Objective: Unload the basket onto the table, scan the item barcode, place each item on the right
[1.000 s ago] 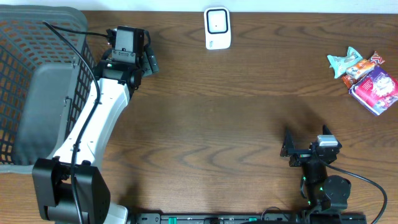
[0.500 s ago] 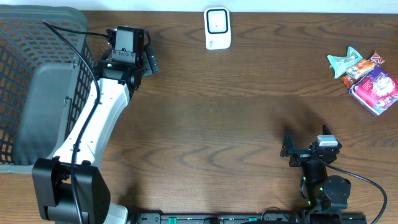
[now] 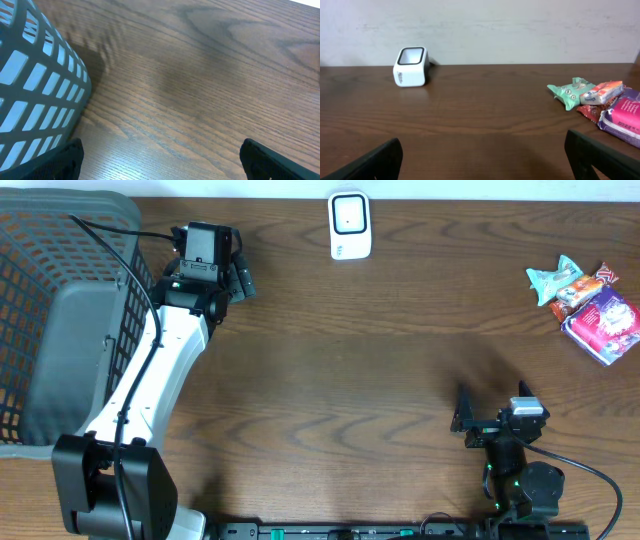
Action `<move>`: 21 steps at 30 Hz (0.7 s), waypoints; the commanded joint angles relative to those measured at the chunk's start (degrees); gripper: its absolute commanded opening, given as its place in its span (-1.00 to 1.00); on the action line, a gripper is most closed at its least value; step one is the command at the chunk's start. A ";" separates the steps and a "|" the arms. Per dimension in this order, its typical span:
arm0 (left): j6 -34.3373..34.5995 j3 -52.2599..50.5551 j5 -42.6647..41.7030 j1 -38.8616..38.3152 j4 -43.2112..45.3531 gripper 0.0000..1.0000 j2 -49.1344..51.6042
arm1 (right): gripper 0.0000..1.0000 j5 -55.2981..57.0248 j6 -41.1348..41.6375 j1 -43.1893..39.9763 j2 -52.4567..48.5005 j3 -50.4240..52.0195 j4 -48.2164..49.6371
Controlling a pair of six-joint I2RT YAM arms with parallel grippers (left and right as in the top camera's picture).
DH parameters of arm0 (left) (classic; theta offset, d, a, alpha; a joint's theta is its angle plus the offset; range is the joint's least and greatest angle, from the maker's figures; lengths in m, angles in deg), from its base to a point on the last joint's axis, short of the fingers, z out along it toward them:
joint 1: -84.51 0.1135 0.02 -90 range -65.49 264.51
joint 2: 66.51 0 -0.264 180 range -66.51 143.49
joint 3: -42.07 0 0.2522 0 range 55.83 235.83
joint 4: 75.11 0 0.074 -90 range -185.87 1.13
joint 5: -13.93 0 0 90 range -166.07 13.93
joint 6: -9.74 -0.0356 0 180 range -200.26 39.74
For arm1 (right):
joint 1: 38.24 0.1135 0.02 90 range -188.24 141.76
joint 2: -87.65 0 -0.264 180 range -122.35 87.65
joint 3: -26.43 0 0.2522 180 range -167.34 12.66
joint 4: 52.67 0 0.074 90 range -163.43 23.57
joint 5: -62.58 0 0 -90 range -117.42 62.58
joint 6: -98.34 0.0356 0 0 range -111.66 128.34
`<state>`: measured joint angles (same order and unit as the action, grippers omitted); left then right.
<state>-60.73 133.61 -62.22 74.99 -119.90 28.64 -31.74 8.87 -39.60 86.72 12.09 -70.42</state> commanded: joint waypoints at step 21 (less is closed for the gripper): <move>-2.38 -0.15 3.34 0.72 -3.13 0.98 -0.37 | 0.99 -0.11 -1.03 -0.83 0.39 0.26 0.00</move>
<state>-61.65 133.61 -60.43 75.18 -121.54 28.64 -31.74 8.87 -39.60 86.70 12.09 -70.42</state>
